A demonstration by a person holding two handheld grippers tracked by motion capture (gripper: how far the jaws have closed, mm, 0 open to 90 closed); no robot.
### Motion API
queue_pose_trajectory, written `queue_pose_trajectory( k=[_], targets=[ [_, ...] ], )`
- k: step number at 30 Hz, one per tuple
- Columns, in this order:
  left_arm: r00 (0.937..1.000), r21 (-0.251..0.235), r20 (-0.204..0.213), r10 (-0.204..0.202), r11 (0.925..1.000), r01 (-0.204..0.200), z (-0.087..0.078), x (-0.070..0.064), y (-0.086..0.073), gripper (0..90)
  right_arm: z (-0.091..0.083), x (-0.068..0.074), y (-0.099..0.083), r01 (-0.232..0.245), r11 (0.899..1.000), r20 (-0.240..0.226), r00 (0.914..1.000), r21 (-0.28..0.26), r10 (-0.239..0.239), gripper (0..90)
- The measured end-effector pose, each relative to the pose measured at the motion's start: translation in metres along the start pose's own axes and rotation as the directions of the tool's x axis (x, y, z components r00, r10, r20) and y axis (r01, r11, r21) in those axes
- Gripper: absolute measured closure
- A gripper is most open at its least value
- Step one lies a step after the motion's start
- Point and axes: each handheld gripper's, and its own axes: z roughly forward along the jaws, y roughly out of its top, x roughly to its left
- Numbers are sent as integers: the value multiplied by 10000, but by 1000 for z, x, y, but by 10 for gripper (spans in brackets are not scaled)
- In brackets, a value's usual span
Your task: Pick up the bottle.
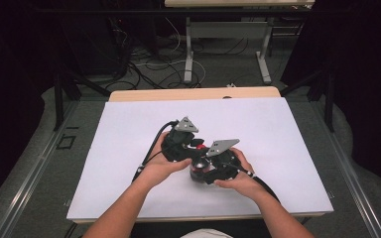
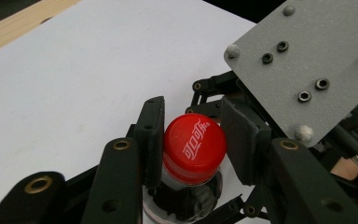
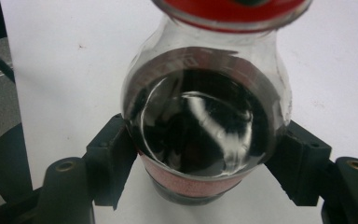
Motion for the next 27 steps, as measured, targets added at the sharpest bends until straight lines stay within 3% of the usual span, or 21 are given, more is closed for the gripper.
queue_pose_trajectory(
  k=[4, 6, 8, 9, 12, 15, 19, 22, 25, 27],
  targets=[
    [9962, -141, -809, -326, 9994, 315, 0, -7, 0, 614, 0, 1, 1, -39, 10000, 156, 9999, 31, 38, 295],
    [9948, -130, -945, -384, 9992, 373, 0, -8, 0, 615, 0, 1, 1, -108, 9999, 245, 9996, 18, 108, 295],
    [9881, -297, -1349, -737, 9971, 703, 0, -12, -1, 614, 0, 2, 1, -122, 9999, 380, 9992, -93, 126, 294],
    [9881, -297, -1349, -737, 9971, 703, 0, -12, -1, 615, 0, 2, 1, -119, 9999, 472, 9988, -93, 123, 294],
    [9799, -399, -1681, -1071, 9940, 1018, 1, -15, -1, 615, 1, 4, 1, -167, 9998, 612, 9980, -115, 174, 294],
    [9734, -569, -1827, -1386, 9899, 1302, 2, -16, -2, 614, 1, 4, 1, -160, 9998, 689, 9975, -124, 168, 294],
    [9716, -560, -1890, -1420, 9894, 1337, 2, -15, -2, 612, 1, 4, 1, -157, 9999, 698, 9974, -21, 158, 294],
    [9683, -696, -1853, -1674, 9851, 1570, 2, -16, -3, 612, 2, 5, 0, -124, 9999, 820, 9965, -115, 133, 294],
    [9705, -684, -1767, -1642, 9857, 1543, 0, -13, -3, 613, 1, 6, 0, -259, 9995, 804, 9964, -200, 274, 294],
    [9713, -665, -1675, -1689, 9849, 1598, -1, -10, -3, 613, 1, 4, 0, -67, 9997, 738, 9972, -234, 84, 294]
  ],
)
